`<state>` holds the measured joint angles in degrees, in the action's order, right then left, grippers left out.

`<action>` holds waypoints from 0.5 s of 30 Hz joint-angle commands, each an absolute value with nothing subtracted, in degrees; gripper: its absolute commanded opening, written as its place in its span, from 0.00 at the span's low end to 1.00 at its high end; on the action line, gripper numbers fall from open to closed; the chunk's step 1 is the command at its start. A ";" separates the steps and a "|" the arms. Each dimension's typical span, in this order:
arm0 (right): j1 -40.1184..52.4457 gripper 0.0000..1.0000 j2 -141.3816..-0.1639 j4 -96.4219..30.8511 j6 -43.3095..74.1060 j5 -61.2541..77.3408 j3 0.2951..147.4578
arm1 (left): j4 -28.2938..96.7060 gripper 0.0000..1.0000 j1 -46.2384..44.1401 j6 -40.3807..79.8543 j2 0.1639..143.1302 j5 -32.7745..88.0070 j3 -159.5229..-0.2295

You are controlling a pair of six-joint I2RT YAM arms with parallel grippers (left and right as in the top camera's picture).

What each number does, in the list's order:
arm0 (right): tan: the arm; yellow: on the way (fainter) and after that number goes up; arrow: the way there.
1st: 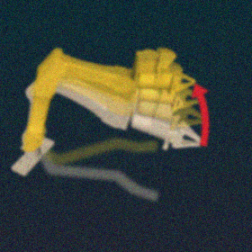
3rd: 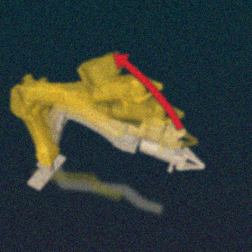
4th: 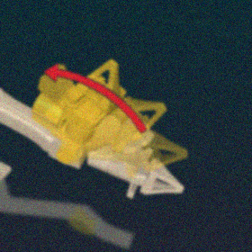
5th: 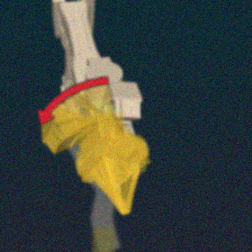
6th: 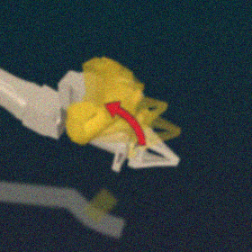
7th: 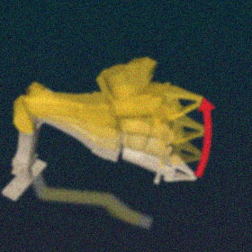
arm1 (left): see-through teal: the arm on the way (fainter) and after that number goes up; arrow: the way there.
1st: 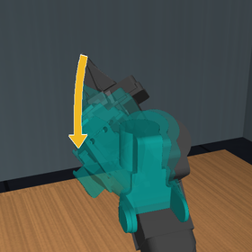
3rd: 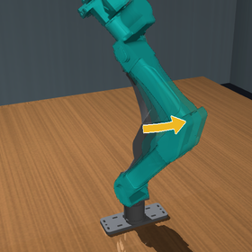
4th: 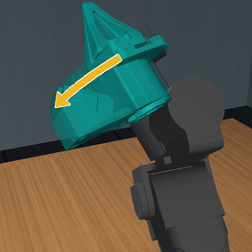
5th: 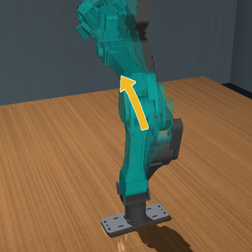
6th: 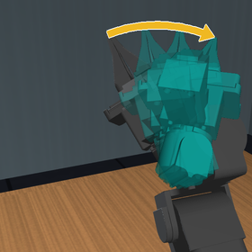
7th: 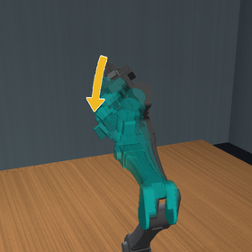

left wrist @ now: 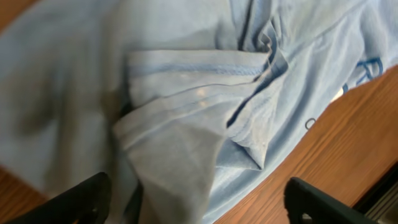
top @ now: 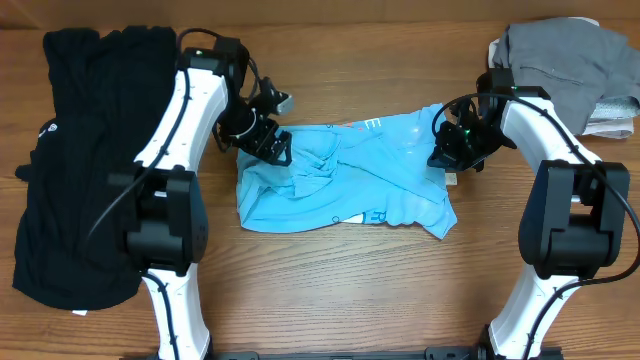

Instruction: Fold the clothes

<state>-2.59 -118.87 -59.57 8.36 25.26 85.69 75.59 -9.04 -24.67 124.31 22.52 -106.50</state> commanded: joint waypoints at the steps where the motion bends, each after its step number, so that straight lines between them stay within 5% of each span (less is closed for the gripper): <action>1: -2.63 0.04 -116.79 -59.44 8.49 25.54 85.45 | 74.87 0.82 -9.89 -27.46 124.40 25.06 -103.98; 4: -2.63 0.04 -116.79 -59.40 8.49 25.54 85.45 | 74.00 0.70 -9.89 -27.33 124.40 25.17 -102.52; 9: -2.63 0.04 -116.79 -59.40 8.49 25.21 85.45 | 73.03 0.25 -10.20 -24.86 124.40 25.56 -102.08; 15: -2.63 0.04 -116.79 -59.42 8.49 25.12 85.45 | 72.99 0.04 -10.59 -21.98 124.40 25.52 -102.08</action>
